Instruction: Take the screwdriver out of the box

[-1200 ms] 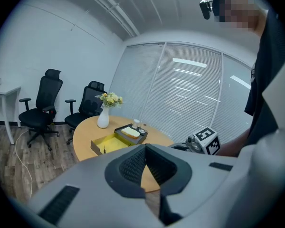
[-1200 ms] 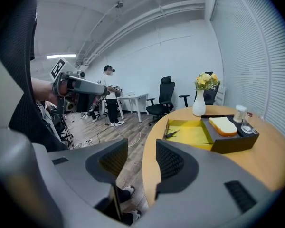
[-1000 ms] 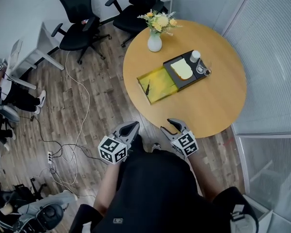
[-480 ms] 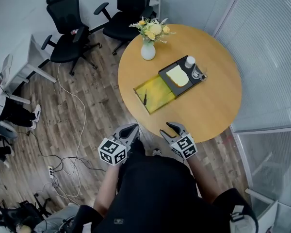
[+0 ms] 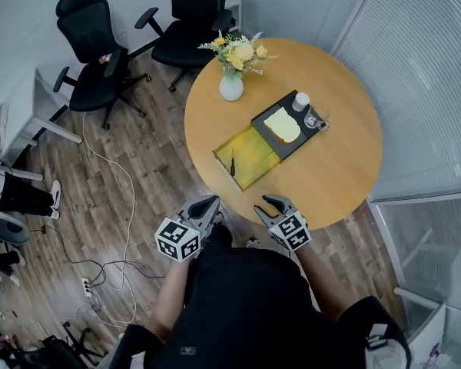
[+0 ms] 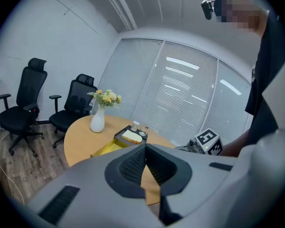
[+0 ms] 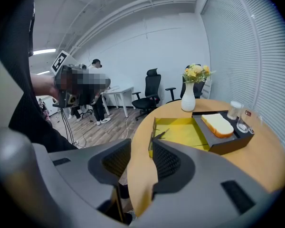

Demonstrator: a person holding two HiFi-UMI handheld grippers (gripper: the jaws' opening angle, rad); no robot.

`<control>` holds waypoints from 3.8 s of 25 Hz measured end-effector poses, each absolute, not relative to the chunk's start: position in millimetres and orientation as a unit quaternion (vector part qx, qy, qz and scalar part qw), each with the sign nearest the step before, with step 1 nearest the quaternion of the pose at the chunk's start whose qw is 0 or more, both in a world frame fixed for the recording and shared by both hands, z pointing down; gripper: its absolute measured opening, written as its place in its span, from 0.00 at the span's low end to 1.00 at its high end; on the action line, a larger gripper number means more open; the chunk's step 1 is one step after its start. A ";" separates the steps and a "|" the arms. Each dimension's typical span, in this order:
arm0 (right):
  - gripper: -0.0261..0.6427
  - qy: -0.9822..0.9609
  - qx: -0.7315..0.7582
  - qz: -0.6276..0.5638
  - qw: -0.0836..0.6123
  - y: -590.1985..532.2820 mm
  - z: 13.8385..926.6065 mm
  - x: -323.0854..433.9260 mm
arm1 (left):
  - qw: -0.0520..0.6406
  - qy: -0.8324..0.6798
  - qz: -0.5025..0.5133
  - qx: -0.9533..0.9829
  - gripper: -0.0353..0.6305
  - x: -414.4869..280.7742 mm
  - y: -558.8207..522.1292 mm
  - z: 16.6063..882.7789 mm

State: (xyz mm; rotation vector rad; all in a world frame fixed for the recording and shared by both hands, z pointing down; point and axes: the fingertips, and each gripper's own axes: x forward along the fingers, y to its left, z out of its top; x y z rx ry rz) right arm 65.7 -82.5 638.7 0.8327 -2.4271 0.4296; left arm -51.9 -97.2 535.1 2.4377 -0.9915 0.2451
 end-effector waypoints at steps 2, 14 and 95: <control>0.23 -0.892 0.319 0.158 0.278 -91.4 643.5 63.6 | 0.246 -0.357 0.091 0.897 0.06 -56.0 -106.0 535.0; 0.21 -0.858 0.358 0.194 0.314 -125.3 660.2 38.9 | 0.245 -0.308 0.095 0.914 0.06 -80.3 -156.2 536.6; 0.12 -0.771 0.284 0.238 0.518 -228.4 799.5 -20.6 | 0.289 -0.231 0.125 0.921 0.06 -97.8 -216.8 572.5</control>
